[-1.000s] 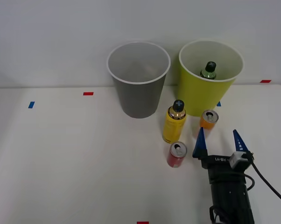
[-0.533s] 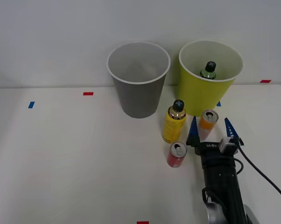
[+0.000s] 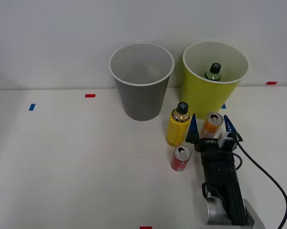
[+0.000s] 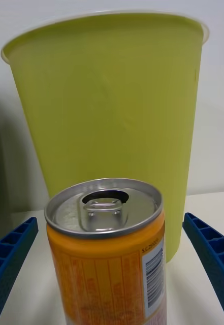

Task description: Put cans in the gray bin, plastic bottles in the light green bin

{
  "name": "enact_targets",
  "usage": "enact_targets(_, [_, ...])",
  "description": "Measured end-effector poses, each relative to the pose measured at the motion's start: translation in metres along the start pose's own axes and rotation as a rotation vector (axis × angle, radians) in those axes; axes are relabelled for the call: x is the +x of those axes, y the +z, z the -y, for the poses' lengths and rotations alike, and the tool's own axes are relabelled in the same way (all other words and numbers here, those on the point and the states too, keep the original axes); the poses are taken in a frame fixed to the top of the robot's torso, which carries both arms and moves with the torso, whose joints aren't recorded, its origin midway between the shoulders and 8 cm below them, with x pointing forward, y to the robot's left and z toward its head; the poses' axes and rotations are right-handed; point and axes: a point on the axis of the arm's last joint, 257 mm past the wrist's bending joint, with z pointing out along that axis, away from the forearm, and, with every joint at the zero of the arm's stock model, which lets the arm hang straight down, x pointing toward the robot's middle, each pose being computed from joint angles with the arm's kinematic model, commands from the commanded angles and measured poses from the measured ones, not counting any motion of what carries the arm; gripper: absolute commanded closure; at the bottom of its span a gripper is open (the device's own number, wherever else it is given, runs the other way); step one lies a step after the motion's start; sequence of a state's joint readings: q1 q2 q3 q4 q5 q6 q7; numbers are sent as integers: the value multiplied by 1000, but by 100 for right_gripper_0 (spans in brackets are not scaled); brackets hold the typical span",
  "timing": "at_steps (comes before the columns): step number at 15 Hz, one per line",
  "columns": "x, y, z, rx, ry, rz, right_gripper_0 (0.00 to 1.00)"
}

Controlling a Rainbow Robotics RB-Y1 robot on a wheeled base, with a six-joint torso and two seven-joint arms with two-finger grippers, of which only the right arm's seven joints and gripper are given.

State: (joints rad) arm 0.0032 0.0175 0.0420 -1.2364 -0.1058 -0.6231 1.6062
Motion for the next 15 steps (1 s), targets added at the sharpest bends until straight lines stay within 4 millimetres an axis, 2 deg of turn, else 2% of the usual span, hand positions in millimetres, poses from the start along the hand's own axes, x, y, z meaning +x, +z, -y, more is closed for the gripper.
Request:
enact_targets(8, [-1,1,5,16,3,1,0])
enact_targets(12, [-1,1,1,12,2,1,0])
enact_targets(13, [-1,1,1,12,-2,1,3])
enact_targets(14, [-1,2,1,12,-8,2,24])
enact_targets(15, [-2,2,1,13,-14,4,71])
